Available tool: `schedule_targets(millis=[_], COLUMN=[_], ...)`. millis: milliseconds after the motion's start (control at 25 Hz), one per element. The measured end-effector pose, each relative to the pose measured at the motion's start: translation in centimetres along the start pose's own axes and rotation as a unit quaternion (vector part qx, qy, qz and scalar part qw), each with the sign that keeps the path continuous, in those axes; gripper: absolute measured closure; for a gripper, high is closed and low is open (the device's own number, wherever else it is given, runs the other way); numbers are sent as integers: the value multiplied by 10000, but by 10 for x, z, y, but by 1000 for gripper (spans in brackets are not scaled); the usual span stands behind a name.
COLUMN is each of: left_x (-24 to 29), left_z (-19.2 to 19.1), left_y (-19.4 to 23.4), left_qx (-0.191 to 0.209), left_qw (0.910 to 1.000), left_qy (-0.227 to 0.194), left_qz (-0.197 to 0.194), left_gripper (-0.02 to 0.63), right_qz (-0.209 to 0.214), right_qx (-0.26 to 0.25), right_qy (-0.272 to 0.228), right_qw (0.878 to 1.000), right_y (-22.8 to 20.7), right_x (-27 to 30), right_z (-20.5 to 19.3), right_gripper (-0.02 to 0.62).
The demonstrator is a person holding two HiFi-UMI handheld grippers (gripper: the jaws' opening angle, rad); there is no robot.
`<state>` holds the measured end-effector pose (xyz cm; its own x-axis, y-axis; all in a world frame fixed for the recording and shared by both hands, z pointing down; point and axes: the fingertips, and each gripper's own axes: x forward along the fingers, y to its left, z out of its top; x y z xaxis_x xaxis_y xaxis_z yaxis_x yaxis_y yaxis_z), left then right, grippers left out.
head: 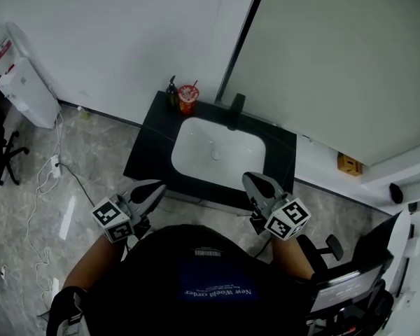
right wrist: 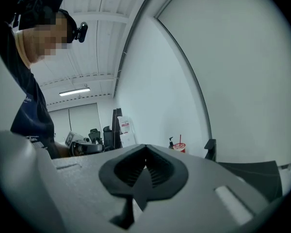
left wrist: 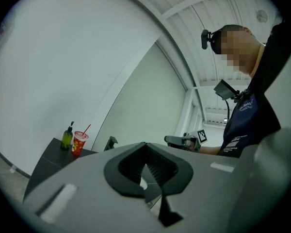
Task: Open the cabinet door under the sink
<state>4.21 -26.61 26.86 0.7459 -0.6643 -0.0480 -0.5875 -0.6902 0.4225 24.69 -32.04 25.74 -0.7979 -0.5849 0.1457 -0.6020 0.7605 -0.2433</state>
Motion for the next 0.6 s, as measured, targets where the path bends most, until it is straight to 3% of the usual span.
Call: schedule_targets(millis=[200, 320, 440, 600], left_x=[-17, -28, -35, -44], left_z=[-42, -72, -104, -157], left_y=[34, 51, 64, 79], left_qx=[200, 633, 1240, 2070], left_qw=[9963, 9902, 9765, 9469], left_qy=[692, 1042, 1539, 2294], left_qz=[473, 685, 856, 893], left_gripper=[604, 604, 604, 604], right_qz=[64, 151, 275, 442], right_qx=[86, 134, 249, 428], right_qy=[180, 283, 366, 440], right_qw=[9998, 9994, 9986, 9971], right_y=[1, 4, 8, 18], right_x=[32, 51, 71, 95], right_z=[-14, -28, -45, -77], right_gripper=[595, 595, 595, 595])
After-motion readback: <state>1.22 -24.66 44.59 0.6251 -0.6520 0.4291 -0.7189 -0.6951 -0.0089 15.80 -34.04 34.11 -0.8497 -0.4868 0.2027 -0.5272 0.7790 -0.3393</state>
